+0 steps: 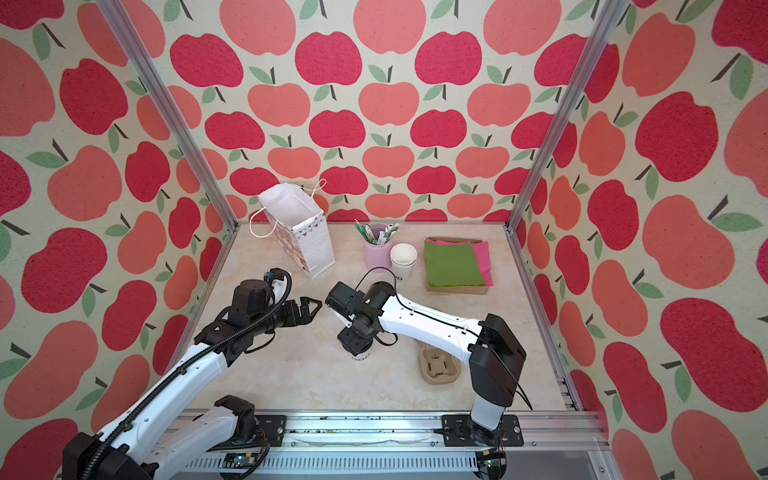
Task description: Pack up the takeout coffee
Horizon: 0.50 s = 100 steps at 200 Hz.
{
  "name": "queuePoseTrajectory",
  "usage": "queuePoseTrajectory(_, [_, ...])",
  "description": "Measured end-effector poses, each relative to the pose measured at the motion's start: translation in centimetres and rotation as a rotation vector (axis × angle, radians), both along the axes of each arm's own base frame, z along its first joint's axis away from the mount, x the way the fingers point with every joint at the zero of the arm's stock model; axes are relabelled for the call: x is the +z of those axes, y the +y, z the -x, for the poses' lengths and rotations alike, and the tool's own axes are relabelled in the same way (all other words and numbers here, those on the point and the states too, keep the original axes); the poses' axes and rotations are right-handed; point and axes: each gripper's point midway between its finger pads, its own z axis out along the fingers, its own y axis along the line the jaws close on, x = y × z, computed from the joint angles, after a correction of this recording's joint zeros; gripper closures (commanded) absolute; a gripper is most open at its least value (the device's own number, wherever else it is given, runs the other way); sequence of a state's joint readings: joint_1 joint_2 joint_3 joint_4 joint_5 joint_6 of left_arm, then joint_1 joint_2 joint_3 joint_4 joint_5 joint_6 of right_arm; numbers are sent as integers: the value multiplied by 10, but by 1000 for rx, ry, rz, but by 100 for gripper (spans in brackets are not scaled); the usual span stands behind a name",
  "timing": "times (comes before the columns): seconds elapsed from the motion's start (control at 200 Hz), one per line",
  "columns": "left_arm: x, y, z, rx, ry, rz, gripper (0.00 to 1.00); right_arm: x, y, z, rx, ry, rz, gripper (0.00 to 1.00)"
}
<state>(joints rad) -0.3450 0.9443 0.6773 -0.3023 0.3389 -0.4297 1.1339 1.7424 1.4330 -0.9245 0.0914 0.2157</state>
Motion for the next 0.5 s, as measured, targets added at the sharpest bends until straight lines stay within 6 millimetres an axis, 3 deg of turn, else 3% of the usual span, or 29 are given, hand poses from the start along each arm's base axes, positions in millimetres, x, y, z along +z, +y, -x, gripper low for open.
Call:
queuePoseTrajectory(0.15, [0, -8, 10, -45, 21, 47, 8, -1, 0, 0, 2, -6, 6, 44])
queuePoseTrajectory(0.5, [-19, -45, 50, -246, 193, 228, 36, -1, 0, 0, 2, -9, 8, 44])
